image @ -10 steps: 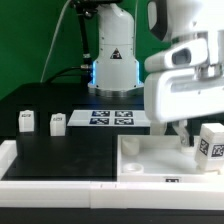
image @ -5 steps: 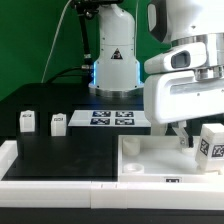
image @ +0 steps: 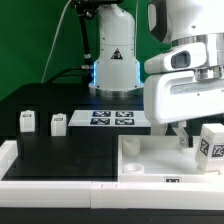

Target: Assemble one leg

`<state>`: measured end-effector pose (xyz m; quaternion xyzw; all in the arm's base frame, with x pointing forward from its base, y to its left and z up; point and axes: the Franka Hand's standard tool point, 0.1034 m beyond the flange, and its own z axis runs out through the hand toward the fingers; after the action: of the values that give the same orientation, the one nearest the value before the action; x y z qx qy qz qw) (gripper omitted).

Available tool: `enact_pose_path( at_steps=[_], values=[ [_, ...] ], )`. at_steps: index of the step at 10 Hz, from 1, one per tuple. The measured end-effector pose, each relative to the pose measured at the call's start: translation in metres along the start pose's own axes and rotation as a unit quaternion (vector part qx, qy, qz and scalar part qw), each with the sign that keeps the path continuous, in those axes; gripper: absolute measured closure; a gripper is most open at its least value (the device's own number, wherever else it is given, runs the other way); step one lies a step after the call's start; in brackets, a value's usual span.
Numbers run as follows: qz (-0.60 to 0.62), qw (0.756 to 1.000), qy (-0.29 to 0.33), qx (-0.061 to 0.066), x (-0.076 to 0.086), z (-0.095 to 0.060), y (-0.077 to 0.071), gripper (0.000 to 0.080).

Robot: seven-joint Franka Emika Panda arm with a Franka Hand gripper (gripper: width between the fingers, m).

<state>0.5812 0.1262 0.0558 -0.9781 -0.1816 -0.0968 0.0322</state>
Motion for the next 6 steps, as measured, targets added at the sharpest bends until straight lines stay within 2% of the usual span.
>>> enact_pose_path(
  at_steps=[1, 3, 6],
  values=[
    [0.007, 1.0, 0.013, -0.006, 0.0172, -0.0116, 0.0055, 0.0151],
    [0.003, 1.0, 0.003, -0.005, 0.0184, -0.0187, 0.0117, 0.0151],
    [0.006, 1.0, -0.025, 0.003, 0.0143, -0.0178, 0.008, 0.0151]
  ],
)
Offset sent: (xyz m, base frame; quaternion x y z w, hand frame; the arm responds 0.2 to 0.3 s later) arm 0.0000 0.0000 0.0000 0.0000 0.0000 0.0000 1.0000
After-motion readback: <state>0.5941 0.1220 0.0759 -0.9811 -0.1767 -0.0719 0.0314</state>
